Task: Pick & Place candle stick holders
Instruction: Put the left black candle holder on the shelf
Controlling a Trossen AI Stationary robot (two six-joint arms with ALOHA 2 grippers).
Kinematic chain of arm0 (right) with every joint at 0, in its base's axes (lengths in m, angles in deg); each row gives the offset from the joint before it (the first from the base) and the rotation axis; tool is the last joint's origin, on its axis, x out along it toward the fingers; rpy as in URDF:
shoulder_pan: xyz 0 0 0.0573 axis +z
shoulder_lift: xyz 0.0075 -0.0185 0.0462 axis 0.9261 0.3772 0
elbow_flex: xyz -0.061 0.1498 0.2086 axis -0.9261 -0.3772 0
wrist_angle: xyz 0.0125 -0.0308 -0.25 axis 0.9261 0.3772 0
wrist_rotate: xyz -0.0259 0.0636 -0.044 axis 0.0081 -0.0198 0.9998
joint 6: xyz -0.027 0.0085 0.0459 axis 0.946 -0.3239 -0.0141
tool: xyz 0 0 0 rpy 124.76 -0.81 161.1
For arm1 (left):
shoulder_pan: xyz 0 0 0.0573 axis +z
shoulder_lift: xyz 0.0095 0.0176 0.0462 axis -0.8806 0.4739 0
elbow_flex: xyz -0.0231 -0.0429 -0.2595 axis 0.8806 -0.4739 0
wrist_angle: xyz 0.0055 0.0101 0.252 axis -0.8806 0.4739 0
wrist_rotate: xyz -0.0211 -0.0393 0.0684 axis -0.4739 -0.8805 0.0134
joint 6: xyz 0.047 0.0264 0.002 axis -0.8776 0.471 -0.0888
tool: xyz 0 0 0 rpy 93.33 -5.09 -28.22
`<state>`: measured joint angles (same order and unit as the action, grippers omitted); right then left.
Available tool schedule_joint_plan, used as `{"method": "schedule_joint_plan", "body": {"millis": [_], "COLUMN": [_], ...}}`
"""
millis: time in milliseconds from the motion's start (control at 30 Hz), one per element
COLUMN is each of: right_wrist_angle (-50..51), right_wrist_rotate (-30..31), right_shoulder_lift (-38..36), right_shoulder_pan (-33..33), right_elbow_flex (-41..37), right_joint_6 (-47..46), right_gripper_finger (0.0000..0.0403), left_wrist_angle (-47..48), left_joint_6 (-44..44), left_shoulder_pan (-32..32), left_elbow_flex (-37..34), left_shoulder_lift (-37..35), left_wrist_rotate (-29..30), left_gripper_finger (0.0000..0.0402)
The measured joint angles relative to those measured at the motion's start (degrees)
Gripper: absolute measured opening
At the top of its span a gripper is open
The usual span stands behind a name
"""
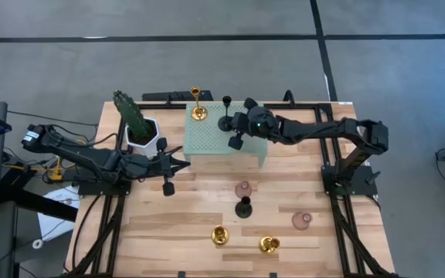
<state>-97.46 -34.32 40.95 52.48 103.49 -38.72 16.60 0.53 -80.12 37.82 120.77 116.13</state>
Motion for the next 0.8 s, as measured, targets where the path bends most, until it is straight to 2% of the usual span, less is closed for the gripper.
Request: {"method": "schedule_joint_plan", "body": {"millis": [367, 800], "right_wrist_angle": [-1.12, -3.78], "right_wrist_rotate": [-5.61, -5.80], "right_shoulder_lift": [-0.02, -0.09], "right_shoulder_pan": [-3.22, -4.84], "right_elbow_flex": [0.00, 0.00], "right_joint_6": [0.02, 1.51], "right_gripper_finger": [0.0000, 0.0000], "left_wrist_angle": [0.00, 0.02], "left_joint_6": [-0.02, -0.02], "left_shoulder_pan": [0.00, 0.00], "left_elbow_flex": [0.00, 0.00], "left_shoulder_lift": [0.00, 0.00], "left_wrist_rotate": [0.00, 0.00], "left_gripper_finger": [0.0003, 0.0006]}}
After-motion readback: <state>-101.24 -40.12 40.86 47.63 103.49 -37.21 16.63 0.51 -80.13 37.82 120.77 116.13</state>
